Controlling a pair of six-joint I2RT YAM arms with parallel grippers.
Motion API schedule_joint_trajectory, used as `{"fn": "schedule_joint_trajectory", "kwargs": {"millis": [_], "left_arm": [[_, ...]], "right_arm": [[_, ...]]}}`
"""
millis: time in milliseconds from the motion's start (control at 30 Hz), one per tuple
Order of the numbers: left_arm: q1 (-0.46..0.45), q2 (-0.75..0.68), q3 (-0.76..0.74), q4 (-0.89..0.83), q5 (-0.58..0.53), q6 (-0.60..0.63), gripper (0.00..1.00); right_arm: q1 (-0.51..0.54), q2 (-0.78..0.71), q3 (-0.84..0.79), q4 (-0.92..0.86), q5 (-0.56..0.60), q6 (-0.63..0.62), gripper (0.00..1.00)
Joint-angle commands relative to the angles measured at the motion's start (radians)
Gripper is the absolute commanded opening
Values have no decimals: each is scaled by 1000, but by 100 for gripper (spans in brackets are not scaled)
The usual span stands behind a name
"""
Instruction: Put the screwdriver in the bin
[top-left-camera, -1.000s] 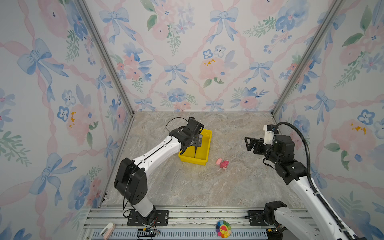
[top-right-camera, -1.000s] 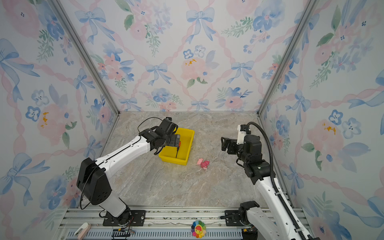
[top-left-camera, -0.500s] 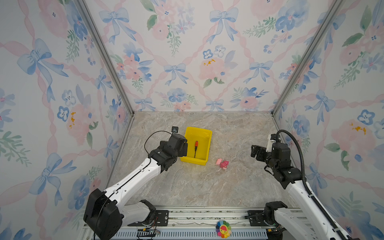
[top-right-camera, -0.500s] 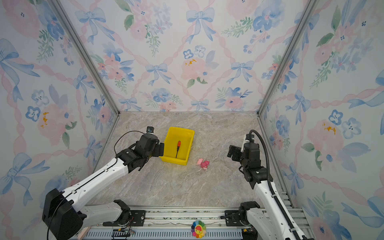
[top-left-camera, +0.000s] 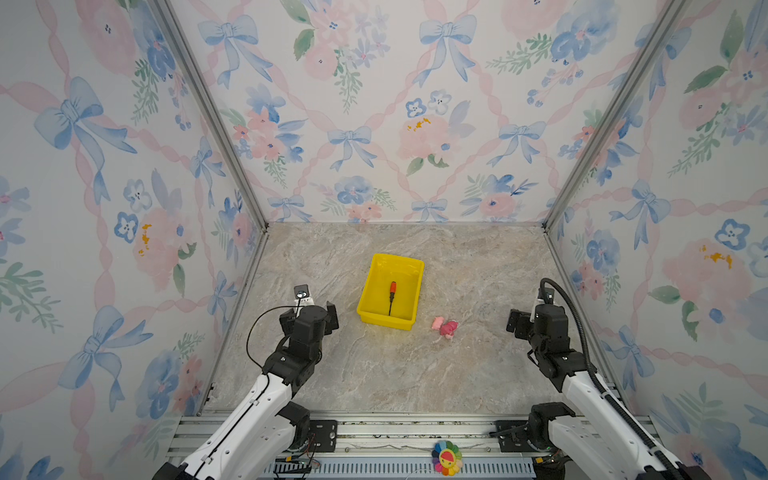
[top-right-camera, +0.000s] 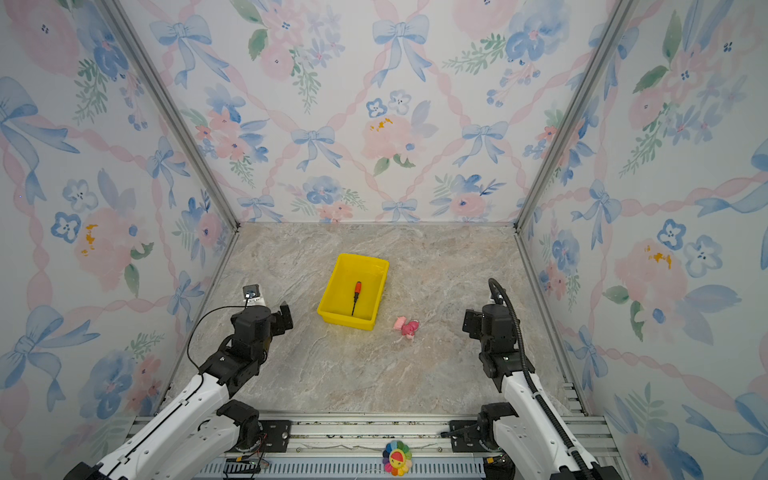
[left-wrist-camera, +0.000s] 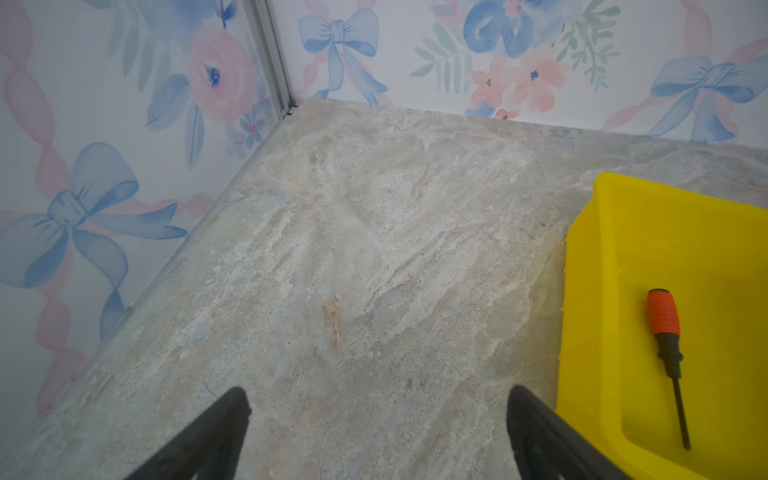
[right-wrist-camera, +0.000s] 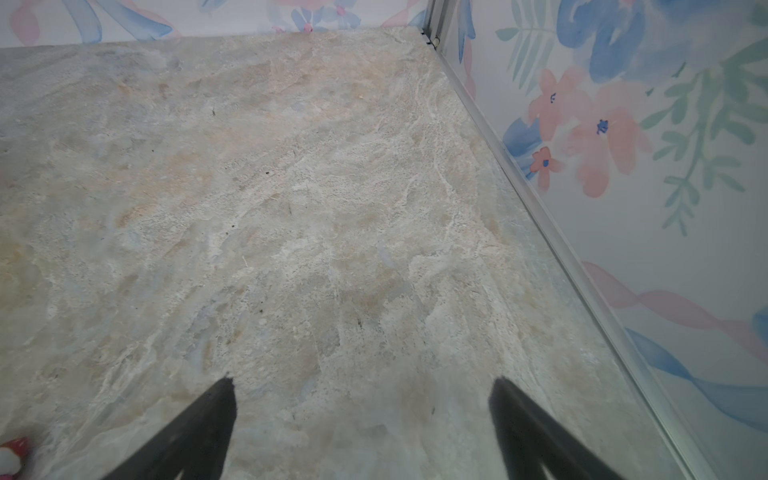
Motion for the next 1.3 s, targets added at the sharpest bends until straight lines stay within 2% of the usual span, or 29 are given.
{"fn": "schedule_joint_trajectory", "kwargs": {"millis": [0,300,400,533,800,1100,1200,1267], "left_arm": [[76,-31,-59,230,33,156,97],[209,-65,-272,345,220,199,97],[227,-50,-293,392,226,198,98],[254,51,-294,529,234,206,97],[290,301,-269,830,350,241,97],[301,537,-204,1047,432,267,98],[304,603,-189,1122,434,259,98],[308,658,-181,1176,436,248,98]], "right_arm": [[-25,42,-46,131,-14,-42,97],[-51,200,-15,277,-7,-39,97],[-53,249,2,311,-1,-33,97],[-54,317,25,371,-5,-36,97],[-54,472,88,506,-17,-43,97],[-56,629,170,623,-74,-69,97],[-55,673,144,728,-71,-77,97],[-36,680,157,706,-82,-101,97]]}}
